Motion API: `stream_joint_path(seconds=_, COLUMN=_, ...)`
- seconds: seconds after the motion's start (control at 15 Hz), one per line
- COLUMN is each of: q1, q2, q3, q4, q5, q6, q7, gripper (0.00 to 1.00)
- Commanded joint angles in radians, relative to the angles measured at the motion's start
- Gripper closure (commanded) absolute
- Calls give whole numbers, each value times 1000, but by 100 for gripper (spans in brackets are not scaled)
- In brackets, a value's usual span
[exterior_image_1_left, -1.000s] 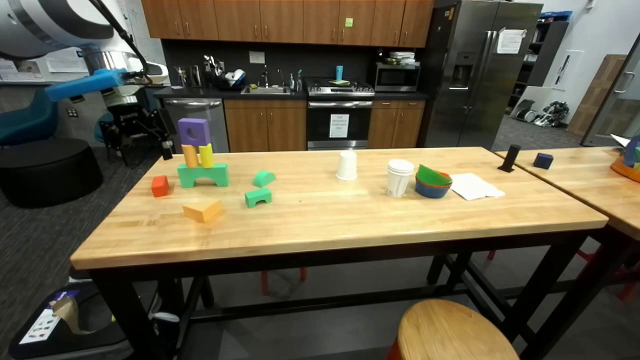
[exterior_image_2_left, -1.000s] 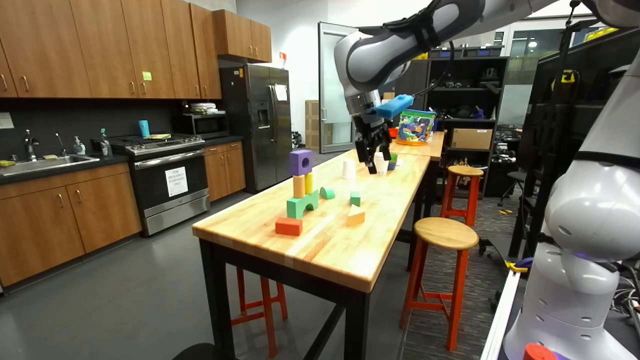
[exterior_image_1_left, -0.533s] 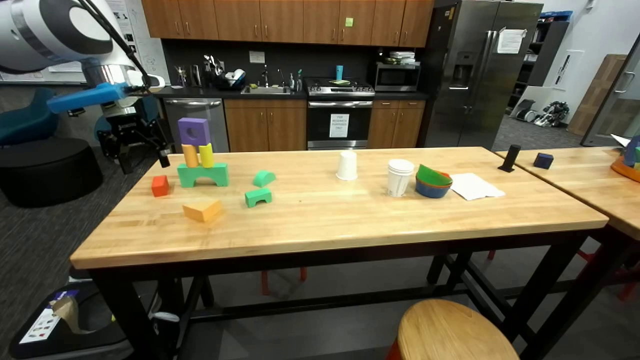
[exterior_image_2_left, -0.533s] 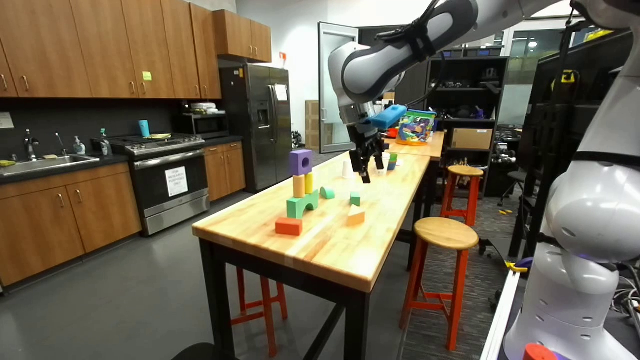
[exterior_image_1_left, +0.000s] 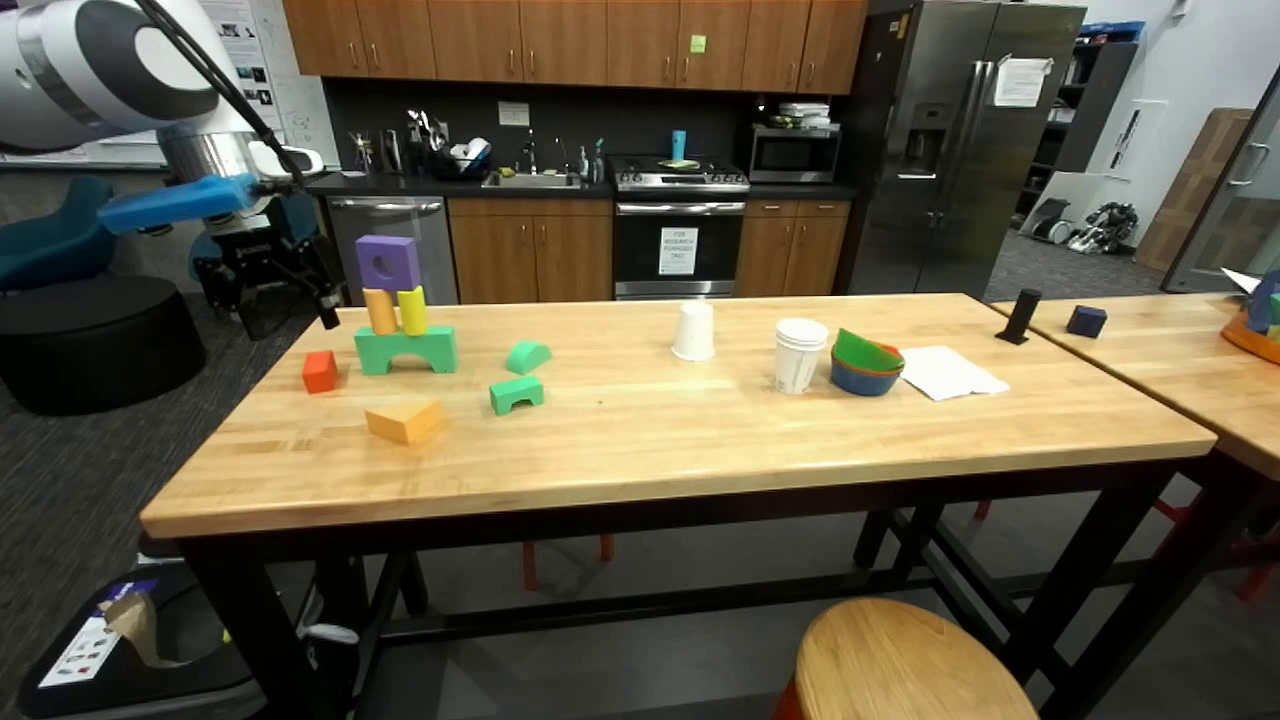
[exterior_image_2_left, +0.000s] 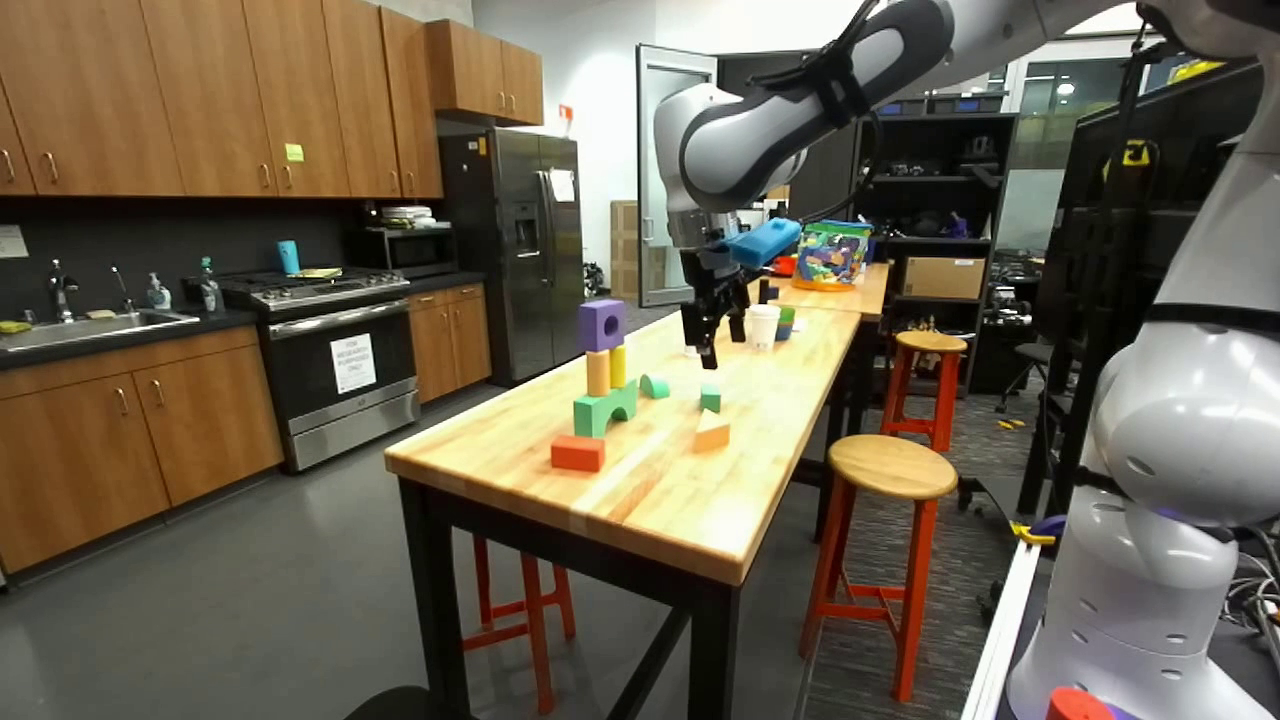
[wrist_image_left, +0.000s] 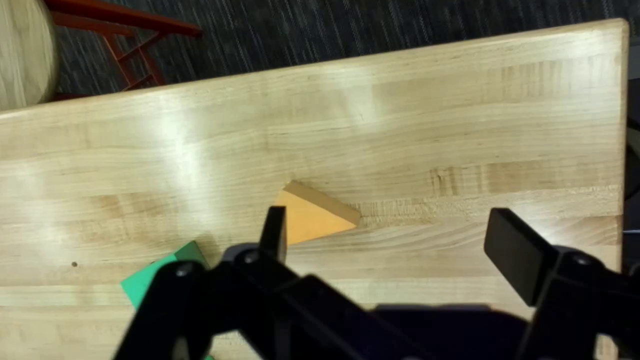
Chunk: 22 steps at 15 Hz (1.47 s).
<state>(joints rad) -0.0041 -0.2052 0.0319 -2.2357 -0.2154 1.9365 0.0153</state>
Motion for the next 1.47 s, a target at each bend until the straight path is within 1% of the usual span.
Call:
stream_joint_path(seconds=0.0, q1=5, q2=22, q3=9, q4=1, q5=-38, q6=49, q7=22, gripper=0)
stream_joint_path(seconds=0.07, q1=2, q2=36, q3=20, q4=5, q5=-91, q6=56, q7=42, gripper=0)
stream_joint_path(seconds=0.2, q1=7, q2=61, q3=25, q4=15, q5=-130, q6=51, q7=37, gripper=0)
stream_joint_path(seconds=0.4, q1=16, q2=87, q3=33, q4=26, q5=-145, q6=56, q7=30, gripper=0)
stream_joint_path(seconds=0.87, q1=47, q2=111, q3=42, q4=46, q5=-64, q6=89, q7=9, gripper=0)
stream_joint_path(seconds=1.0, q1=52, q2=119, q3=38, q4=57, q5=-22, q6=88, q7=0, gripper=0)
stream_joint_path(seconds=1.2, q1=51, q2=125, q3=35, q4=66, q5=48, q6=95, q7=32, gripper=0)
stream_joint_path(seconds=1.4, q1=51, q2=133, q3=37, q4=68, q5=76, q6=126, q7=53, gripper=0)
